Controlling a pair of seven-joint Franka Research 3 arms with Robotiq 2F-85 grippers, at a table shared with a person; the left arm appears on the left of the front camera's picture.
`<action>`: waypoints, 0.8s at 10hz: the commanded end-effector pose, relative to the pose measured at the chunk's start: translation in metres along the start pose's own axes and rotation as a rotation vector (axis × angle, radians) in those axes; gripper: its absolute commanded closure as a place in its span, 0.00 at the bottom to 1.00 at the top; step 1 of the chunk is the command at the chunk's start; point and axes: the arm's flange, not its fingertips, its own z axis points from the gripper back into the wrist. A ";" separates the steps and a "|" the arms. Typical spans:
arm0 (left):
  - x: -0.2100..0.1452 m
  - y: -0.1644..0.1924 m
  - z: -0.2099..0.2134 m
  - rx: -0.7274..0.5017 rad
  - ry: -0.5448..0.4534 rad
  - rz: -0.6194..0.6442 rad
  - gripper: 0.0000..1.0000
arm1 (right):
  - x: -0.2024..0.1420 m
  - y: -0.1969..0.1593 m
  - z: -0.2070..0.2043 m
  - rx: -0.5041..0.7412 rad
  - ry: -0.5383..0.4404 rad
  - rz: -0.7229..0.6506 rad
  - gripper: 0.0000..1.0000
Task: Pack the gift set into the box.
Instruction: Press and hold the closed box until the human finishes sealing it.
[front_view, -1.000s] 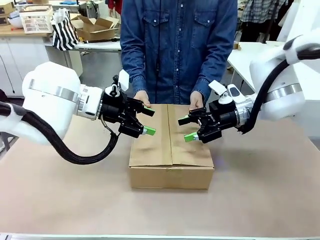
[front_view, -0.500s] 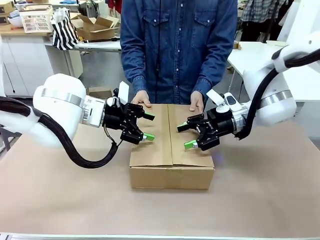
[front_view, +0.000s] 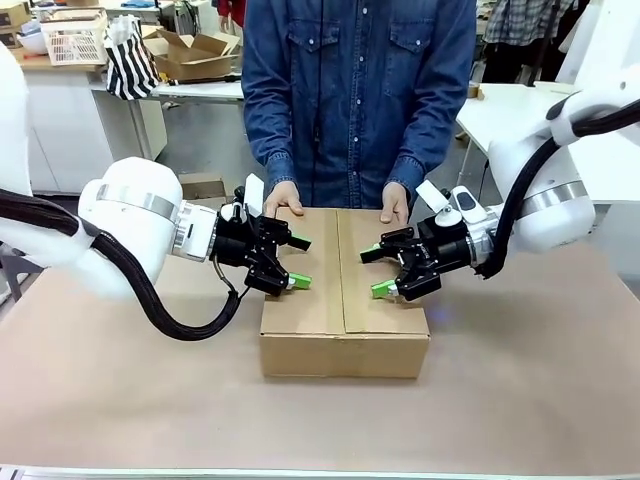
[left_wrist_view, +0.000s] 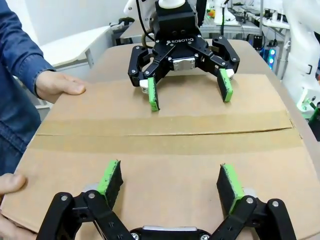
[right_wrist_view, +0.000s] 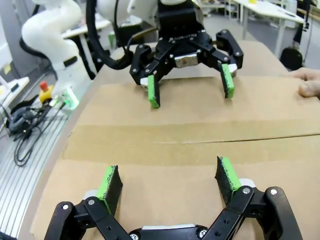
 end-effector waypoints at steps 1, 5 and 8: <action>-0.013 -0.003 -0.011 -0.007 0.070 0.040 0.00 | 0.001 0.000 0.000 0.003 0.001 0.003 0.00; 0.000 0.000 0.000 0.000 0.000 0.000 0.00 | 0.001 0.000 0.000 0.003 0.001 0.003 0.00; 0.000 0.000 0.000 0.000 0.000 0.000 0.00 | 0.001 0.000 0.000 0.003 0.001 0.003 0.00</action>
